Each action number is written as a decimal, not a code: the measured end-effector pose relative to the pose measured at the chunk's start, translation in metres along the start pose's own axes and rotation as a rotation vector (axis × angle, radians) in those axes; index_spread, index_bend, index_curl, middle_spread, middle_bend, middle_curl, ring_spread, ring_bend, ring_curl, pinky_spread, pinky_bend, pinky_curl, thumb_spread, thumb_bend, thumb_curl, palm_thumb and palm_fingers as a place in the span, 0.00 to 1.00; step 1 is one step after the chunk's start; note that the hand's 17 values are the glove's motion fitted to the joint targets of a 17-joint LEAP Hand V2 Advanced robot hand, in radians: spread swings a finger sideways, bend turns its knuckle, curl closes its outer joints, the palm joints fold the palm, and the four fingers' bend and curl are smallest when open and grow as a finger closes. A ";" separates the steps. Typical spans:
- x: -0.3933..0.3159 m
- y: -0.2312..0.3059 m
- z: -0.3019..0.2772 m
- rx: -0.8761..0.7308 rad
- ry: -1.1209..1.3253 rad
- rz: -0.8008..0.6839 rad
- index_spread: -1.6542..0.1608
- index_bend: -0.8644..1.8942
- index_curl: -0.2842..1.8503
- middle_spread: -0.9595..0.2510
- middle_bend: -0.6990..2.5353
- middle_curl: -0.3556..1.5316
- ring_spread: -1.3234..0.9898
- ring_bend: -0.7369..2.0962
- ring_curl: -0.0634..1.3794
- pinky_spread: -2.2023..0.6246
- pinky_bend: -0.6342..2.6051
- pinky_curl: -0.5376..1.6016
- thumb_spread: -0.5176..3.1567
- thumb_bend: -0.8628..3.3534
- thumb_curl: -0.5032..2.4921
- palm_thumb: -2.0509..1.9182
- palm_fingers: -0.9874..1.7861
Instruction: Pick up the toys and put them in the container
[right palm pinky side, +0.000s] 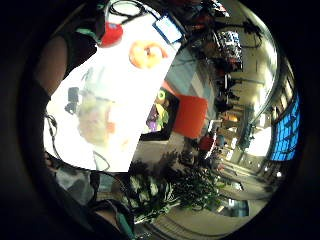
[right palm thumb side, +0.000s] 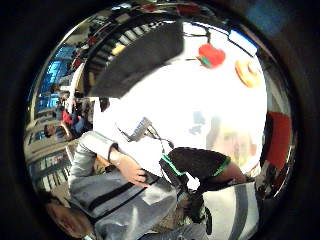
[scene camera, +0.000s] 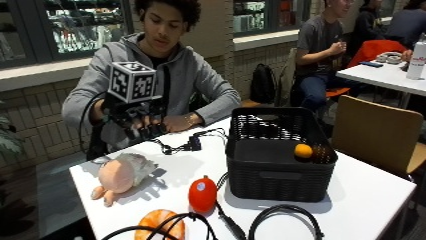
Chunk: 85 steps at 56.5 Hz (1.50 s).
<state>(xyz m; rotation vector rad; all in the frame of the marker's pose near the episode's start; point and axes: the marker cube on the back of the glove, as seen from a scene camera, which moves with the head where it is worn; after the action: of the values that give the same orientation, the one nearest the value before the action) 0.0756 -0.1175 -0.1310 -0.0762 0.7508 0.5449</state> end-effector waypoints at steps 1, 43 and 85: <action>0.003 0.004 0.006 0.000 -0.004 -0.001 0.80 0.38 0.28 0.84 0.26 0.33 0.52 0.42 0.25 0.75 0.50 0.43 0.45 0.20 0.27 0.52 0.33; 0.016 0.005 0.128 0.139 0.071 -0.057 0.74 0.37 0.25 0.73 0.32 0.40 0.50 0.47 0.25 0.74 0.51 0.43 0.53 0.26 0.31 0.65 0.58; -0.233 -0.240 -0.116 0.266 -0.085 -0.335 0.73 0.42 0.36 0.58 0.39 0.58 0.40 0.59 0.43 0.69 0.56 0.46 0.44 0.25 0.41 0.71 0.57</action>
<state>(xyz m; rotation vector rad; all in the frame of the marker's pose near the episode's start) -0.0179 -0.4563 -0.0910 0.0678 0.7035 0.1263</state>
